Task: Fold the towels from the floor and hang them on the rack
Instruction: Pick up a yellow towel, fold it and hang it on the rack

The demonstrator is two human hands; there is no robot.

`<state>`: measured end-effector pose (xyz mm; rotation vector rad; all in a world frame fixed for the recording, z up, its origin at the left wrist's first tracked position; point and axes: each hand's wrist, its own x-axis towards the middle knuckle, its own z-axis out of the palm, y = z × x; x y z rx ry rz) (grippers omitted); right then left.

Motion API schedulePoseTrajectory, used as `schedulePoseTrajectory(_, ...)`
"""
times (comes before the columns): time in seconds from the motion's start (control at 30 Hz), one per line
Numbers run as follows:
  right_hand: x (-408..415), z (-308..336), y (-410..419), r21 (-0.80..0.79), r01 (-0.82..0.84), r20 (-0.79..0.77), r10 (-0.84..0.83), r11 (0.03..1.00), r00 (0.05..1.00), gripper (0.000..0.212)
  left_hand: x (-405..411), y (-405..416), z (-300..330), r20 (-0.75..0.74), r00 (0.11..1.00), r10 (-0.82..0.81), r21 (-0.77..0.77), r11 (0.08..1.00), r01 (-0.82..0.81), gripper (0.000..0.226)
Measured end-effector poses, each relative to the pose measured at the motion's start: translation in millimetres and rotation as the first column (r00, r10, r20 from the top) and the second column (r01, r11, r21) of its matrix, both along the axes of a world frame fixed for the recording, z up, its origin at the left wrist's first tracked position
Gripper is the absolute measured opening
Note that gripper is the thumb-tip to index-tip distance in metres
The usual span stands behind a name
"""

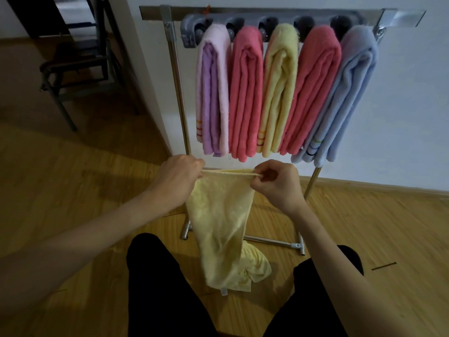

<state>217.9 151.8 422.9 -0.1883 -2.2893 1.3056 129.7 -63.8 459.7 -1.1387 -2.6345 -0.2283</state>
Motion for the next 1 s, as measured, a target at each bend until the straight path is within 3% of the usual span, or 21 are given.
schedulePoseTrajectory(0.1,-1,3,-4,0.019,-0.006,-0.026,0.006,1.0,1.0,0.014,-5,-2,-2,0.092,0.995,0.043,0.08,0.996,-0.05,0.019)
schedulePoseTrajectory(0.23,-2,5,-1,0.022,0.027,-0.041,-0.026,0.999,0.999,0.017,-6,-4,-7,-0.028,0.999,0.032,0.065,0.997,-0.03,0.02)
schedulePoseTrajectory(0.33,-3,6,7,0.006,0.049,-0.044,-0.049,0.999,0.998,0.015,-6,-6,-11,0.163,0.985,-0.055,0.124,0.992,0.035,0.018)
schedulePoseTrajectory(0.43,-3,7,15,-0.046,0.059,-0.073,-0.062,0.997,0.995,0.018,0,-3,-7,0.476,0.861,-0.177,0.28,0.959,0.042,0.014)
schedulePoseTrajectory(0.6,-7,8,23,-0.06,0.036,-0.137,-0.044,0.998,0.99,0.026,10,9,0,0.605,0.734,-0.307,0.364,0.927,0.088,0.022)
schedulePoseTrajectory(0.8,-6,10,34,0.044,-0.013,-0.092,0.017,0.999,0.996,0.024,8,13,13,0.609,0.702,-0.368,0.299,0.927,0.226,0.035)
schedulePoseTrajectory(0.9,-7,14,36,0.076,-0.075,-0.06,0.08,0.994,0.995,0.023,7,12,23,0.619,0.686,-0.383,0.155,0.915,0.371,0.048)
schedulePoseTrajectory(1.0,-12,19,32,0.092,-0.123,-0.06,0.129,0.988,0.99,0.023,8,17,38,0.647,0.673,-0.36,-0.023,0.872,0.489,0.035)
